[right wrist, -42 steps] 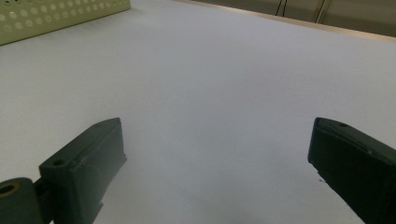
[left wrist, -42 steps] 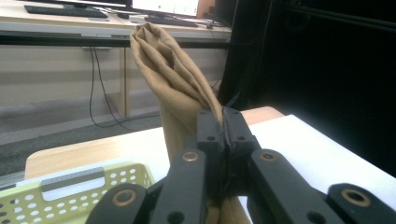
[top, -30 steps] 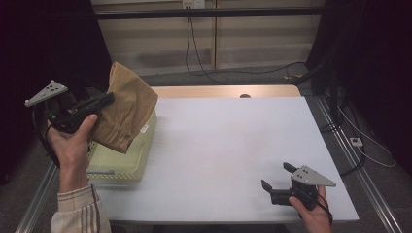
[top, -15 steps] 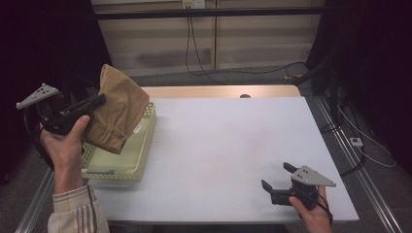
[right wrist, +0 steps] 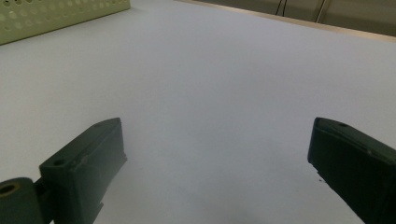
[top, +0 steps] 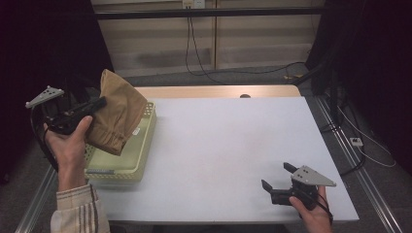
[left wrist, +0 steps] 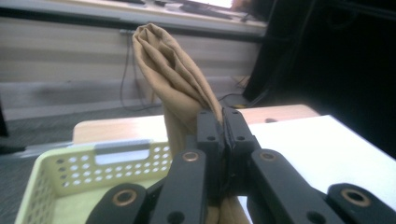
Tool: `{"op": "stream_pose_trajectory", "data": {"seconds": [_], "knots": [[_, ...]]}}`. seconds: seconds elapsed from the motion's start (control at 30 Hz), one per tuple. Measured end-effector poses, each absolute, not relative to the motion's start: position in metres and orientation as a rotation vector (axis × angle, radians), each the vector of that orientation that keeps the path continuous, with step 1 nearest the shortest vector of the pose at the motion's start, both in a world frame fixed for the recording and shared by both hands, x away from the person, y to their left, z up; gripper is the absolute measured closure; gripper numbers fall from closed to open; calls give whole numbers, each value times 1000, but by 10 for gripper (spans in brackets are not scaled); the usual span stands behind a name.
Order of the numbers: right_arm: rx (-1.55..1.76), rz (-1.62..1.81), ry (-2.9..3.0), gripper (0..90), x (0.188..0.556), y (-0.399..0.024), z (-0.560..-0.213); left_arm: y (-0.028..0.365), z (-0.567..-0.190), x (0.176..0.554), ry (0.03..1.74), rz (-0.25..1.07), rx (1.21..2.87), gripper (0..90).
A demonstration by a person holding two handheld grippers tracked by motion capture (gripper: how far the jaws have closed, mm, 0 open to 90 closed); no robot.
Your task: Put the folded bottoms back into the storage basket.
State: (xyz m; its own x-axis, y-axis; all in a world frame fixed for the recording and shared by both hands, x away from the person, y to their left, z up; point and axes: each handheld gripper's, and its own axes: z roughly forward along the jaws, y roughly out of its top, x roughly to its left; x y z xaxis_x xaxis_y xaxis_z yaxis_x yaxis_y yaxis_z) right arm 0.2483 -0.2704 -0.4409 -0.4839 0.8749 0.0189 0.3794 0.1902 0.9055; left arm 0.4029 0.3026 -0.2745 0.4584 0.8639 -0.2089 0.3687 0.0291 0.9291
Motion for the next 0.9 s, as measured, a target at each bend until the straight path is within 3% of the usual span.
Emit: {"op": "stream_pose_trajectory", "data": {"seconds": [0.9], "knots": [[1170, 1261, 1965, 40, 248, -271, -441, 289, -298, 424, 1154, 485, 1660, 873]]}}
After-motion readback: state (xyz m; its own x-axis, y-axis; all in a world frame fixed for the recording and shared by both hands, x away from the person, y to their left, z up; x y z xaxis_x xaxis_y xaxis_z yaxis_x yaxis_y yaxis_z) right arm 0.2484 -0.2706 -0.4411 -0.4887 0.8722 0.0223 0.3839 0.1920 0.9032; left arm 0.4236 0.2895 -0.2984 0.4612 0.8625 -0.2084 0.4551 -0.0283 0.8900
